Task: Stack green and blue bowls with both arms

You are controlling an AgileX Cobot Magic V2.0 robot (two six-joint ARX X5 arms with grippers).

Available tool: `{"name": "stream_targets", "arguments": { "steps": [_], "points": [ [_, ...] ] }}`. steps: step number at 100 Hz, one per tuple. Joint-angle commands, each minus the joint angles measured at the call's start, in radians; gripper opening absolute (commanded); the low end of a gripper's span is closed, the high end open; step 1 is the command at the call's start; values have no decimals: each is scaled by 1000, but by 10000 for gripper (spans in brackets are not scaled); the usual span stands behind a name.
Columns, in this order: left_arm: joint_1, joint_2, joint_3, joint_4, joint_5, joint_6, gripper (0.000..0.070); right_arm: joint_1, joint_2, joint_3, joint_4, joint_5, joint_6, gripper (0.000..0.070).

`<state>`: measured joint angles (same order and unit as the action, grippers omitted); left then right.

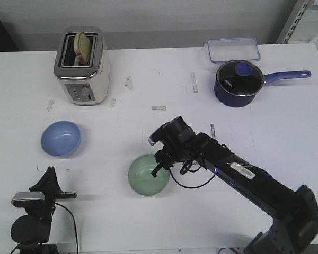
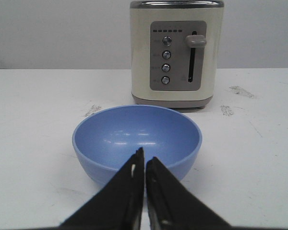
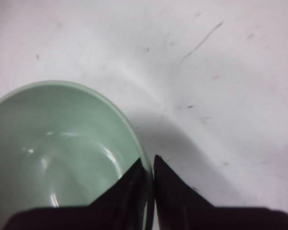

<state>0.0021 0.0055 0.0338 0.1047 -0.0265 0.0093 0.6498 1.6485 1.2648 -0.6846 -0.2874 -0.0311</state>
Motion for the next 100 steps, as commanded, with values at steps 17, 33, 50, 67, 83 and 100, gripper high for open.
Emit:
{"name": "stream_targets", "arguments": {
  "steps": [17,33,50,67,83,100],
  "points": [
    [0,-2,-21,15,0,2,2,5,68,8,19,0,-45,5],
    [0,-2,-21,15,0,2,2,5,68,8,18,-1,-48,5],
    [0,-2,-21,15,0,2,2,5,67,8,10,-11,-48,38],
    [0,-2,-21,15,0,2,2,5,54,12,2,-23,-45,377],
    [0,-2,-21,15,0,2,2,4,0,26,11,-22,-54,496],
    [0,-2,-21,15,0,2,2,-14,-92,74,13,3,-56,486]
  ]
}}
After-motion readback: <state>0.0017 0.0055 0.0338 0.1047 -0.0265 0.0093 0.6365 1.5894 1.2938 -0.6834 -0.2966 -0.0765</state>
